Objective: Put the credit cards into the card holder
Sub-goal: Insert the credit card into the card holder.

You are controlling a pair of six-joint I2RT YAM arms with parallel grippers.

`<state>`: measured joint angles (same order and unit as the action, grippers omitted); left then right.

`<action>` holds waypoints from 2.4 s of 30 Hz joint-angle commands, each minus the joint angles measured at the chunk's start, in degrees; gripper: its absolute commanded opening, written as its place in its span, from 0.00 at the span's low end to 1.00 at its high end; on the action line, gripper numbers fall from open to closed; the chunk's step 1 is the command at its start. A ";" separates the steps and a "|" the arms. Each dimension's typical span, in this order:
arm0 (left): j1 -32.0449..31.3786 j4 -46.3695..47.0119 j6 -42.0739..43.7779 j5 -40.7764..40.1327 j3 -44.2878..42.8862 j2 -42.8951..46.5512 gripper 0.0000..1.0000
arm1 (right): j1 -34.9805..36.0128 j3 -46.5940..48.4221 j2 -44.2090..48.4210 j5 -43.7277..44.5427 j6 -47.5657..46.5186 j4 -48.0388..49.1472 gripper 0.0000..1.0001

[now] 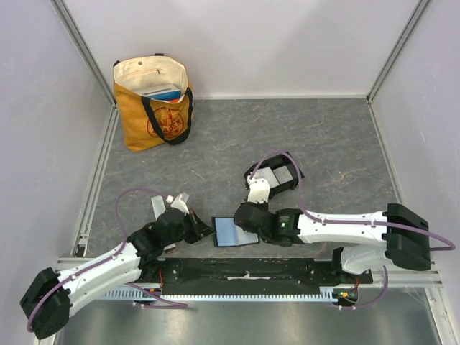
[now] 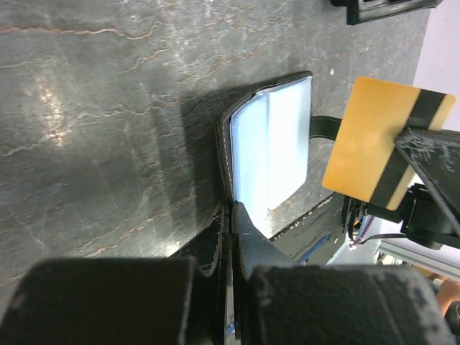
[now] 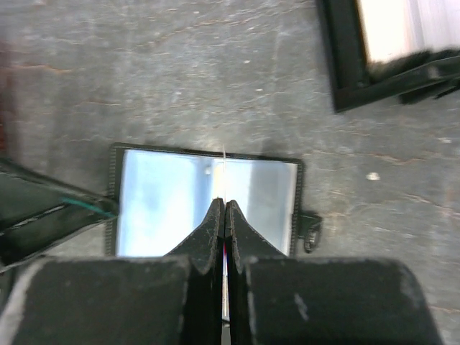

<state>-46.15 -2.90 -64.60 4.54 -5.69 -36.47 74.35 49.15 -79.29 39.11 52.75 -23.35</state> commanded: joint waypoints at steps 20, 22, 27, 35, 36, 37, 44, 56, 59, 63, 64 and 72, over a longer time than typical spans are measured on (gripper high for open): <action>-0.25 2.02 -0.79 -2.87 3.32 -4.58 0.02 | -11.50 -21.28 1.94 -30.15 6.31 38.81 0.00; -0.17 1.93 -0.88 -2.87 3.41 -4.49 0.02 | -11.59 -22.33 1.50 -30.58 6.49 40.92 0.00; -0.17 1.93 -1.06 -2.78 3.41 -4.31 0.02 | -11.77 -23.92 -0.78 -31.20 6.75 44.35 0.00; -0.17 1.93 -1.23 -2.60 3.32 -4.31 0.02 | -11.94 -25.68 -2.71 -32.70 9.03 48.58 0.00; -0.17 1.93 -1.23 -2.51 3.32 -4.23 0.02 | -11.94 -25.77 -2.98 -32.70 9.73 48.49 0.00; -0.17 1.84 -1.14 -2.43 3.32 -4.14 0.02 | -11.94 -25.77 -3.15 -32.70 10.43 48.32 0.00; -0.17 1.75 -1.14 -2.43 3.06 -3.79 0.02 | -12.03 -26.38 -4.21 -32.87 10.79 49.63 0.00; -0.17 0.70 -1.67 -3.04 3.23 -2.47 0.02 | -12.03 -26.64 -2.10 -34.37 15.62 45.06 0.00; -0.17 0.70 -1.76 -3.22 3.23 -2.29 0.02 | -11.94 -27.79 -2.63 -35.24 16.68 46.73 0.00; -0.17 0.70 -1.76 -3.39 3.32 -2.20 0.02 | -11.94 -28.05 -3.77 -35.86 17.73 47.17 0.00; -0.17 0.70 -1.93 -3.48 3.32 -2.20 0.02 | -11.94 -28.05 -3.77 -35.86 17.56 47.09 0.00; -0.17 0.61 -1.85 -3.39 3.06 -1.85 0.02 | -11.94 -25.86 -6.84 -38.49 16.68 48.66 0.00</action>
<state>-46.15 -2.90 -64.93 2.37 -3.36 -38.89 61.98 22.24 -83.74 4.95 69.54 26.17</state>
